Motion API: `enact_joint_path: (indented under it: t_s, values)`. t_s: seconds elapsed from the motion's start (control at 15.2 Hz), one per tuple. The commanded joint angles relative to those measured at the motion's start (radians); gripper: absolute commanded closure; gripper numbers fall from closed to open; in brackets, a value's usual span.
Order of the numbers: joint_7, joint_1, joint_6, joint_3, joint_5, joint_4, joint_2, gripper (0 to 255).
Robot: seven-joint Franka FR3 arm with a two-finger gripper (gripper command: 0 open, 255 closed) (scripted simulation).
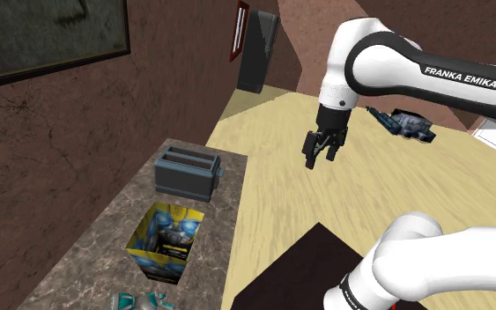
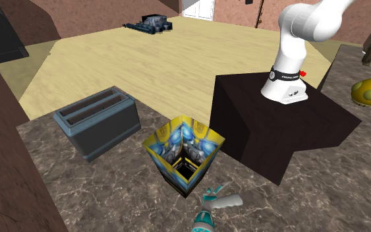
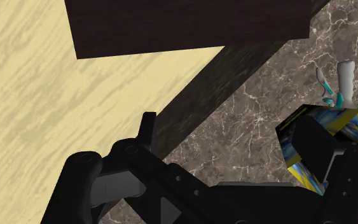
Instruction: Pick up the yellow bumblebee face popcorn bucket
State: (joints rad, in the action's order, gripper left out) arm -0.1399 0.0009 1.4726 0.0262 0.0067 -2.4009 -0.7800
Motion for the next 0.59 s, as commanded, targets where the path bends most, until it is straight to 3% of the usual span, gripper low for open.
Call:
enact_joint_path:
  t_s: [0.0, 0.53]
  values:
    - [0.0, 0.0, 0.0, 0.0, 0.0, 0.0, 0.0, 0]
    - [0.006, 0.037, 0.319, 0.019, 0.073, -0.129, 0.142, 0]
